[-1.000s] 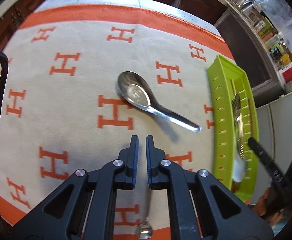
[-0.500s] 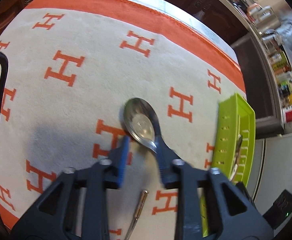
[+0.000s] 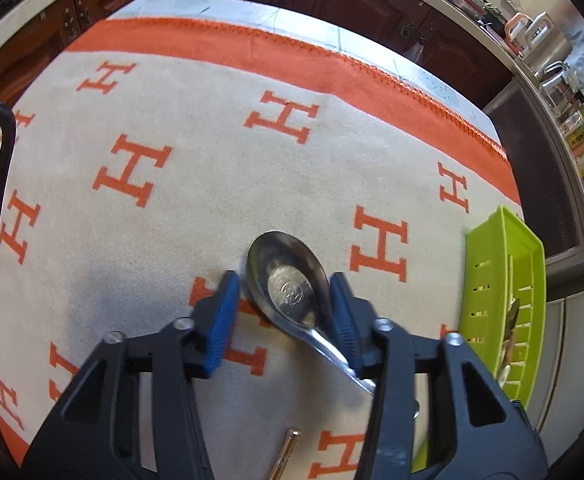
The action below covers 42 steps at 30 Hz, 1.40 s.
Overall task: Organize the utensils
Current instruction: 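Lower the wooden-handled spoon into the tray with the right tool while the left grasps the large steel spoon, then carry the large steel spoon into the tray and open the left tool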
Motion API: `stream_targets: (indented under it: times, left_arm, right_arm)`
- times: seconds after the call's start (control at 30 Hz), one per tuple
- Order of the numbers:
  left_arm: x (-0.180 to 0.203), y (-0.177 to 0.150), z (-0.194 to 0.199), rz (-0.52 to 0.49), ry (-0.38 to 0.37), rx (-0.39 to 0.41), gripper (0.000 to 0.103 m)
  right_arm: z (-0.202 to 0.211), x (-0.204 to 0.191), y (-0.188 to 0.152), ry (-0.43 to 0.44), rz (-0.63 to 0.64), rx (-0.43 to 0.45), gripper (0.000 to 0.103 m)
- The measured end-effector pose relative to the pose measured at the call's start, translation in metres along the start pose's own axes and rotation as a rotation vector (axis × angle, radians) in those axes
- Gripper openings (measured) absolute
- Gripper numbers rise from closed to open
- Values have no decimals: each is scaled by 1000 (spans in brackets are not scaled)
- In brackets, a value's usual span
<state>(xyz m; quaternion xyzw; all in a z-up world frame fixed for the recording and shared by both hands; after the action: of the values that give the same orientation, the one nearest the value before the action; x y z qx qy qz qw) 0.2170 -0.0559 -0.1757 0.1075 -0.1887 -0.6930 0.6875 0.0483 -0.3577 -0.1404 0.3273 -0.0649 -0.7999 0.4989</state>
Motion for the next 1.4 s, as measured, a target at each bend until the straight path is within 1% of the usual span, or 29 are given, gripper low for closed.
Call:
stream_targets:
  times: [0.07, 0.2, 0.27, 0.37, 0.43, 0.5, 0.57, 0.73, 0.83, 0.97, 1.03, 1.1, 1.2, 1.3, 1.4]
  left_arm:
    - [3, -2, -1, -7, 3, 16, 11]
    - [5, -2, -2, 9, -42, 62, 3]
    - [4, -2, 3, 12, -61, 79, 0]
    - [7, -2, 12, -6, -86, 78, 0]
    - [11, -3, 22, -29, -118, 82, 0]
    - [17, -5, 36, -60, -135, 90, 0]
    - [25, -8, 52, -99, -169, 96, 0]
    - [63, -19, 87, -229, -244, 93, 0]
    - [89, -28, 96, -303, -281, 79, 0]
    - [127, -41, 97, -418, -282, 66, 0]
    - [143, -48, 94, -467, -268, 57, 0]
    - [155, -54, 87, -513, -234, 55, 0]
    - [163, -60, 74, -553, -202, 42, 0]
    - [167, -65, 65, -576, -205, 24, 1]
    - [169, -67, 64, -591, -193, 36, 1]
  right_arm:
    - [-1, 2, -1, -4, -4, -2, 9]
    - [-3, 7, -1, -14, -18, -4, 9]
    - [-3, 7, -1, -18, -23, -1, 9]
    - [-2, 7, -2, -21, -23, 6, 9]
    - [-1, 6, -2, -21, -22, 10, 9]
    - [1, 5, -3, -21, -23, 15, 9]
    - [4, 6, -3, -23, -25, 24, 9]
    - [12, 9, -5, -35, -33, 39, 9]
    - [15, 9, -6, -36, -38, 48, 9]
    - [20, 12, -7, -40, -40, 59, 9]
    - [22, 14, -8, -43, -43, 64, 9]
    - [24, 15, -8, -43, -45, 66, 9]
    - [24, 15, -9, -44, -44, 67, 9]
    - [25, 16, -10, -47, -42, 70, 9]
    - [25, 17, -10, -47, -43, 70, 9]
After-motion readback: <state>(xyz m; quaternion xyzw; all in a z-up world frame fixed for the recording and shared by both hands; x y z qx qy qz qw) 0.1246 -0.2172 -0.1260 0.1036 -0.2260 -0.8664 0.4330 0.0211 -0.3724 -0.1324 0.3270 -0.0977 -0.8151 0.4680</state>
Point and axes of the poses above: each gripper's, at about its wrist camera, not at the fingertips, and z roughly against the way its jaws point, x to its right, y to its top, the point moved 1 cm from there along -z, roughly the way its jaws point, and after that the axes turned 12 degrees about -z, right-handed, at the moved point
